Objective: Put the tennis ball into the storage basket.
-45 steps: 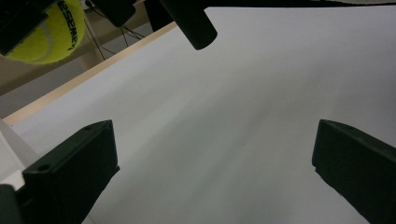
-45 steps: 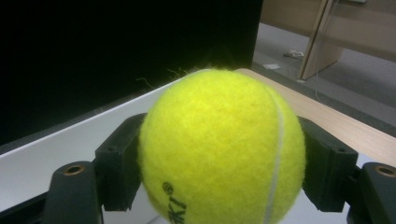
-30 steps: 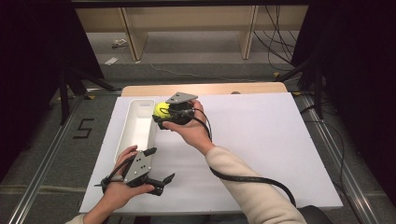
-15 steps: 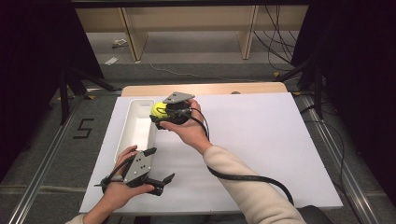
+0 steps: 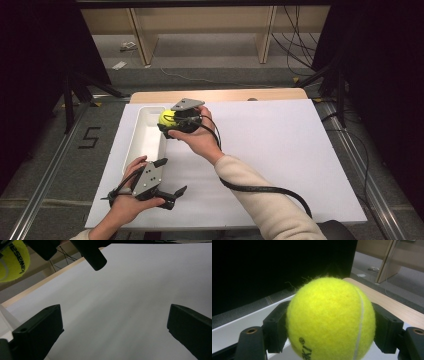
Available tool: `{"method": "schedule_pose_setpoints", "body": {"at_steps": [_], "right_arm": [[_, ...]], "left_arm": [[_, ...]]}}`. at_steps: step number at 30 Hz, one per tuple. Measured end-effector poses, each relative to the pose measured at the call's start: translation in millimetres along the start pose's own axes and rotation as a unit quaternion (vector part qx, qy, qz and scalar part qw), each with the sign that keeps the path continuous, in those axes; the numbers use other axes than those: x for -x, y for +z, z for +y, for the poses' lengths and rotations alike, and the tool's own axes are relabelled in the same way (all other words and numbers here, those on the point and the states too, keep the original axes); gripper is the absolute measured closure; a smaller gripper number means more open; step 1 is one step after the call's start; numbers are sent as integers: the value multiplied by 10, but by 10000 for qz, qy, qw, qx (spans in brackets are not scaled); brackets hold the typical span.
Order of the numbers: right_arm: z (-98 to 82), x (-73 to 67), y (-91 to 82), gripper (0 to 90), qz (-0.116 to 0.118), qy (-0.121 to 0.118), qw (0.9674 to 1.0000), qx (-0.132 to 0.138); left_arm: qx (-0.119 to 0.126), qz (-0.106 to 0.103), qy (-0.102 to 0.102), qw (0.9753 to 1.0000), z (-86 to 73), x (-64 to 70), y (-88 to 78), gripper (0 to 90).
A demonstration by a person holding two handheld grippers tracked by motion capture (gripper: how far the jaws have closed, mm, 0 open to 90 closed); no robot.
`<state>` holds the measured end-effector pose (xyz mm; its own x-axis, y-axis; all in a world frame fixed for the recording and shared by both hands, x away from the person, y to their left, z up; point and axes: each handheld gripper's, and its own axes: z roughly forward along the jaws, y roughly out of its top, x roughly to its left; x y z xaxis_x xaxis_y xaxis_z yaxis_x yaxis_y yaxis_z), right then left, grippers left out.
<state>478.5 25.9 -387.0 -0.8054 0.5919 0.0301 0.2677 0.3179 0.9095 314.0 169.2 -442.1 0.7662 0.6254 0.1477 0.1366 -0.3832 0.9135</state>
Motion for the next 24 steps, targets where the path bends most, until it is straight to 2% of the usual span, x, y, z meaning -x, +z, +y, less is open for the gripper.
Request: {"method": "schedule_pose_setpoints", "body": {"at_steps": [24], "right_arm": [[69, -41, 82, 268, 37, -29, 10000, -15]], "left_arm": [[-1, -3, 8, 10000, 1, 1, 0, 0]]}}
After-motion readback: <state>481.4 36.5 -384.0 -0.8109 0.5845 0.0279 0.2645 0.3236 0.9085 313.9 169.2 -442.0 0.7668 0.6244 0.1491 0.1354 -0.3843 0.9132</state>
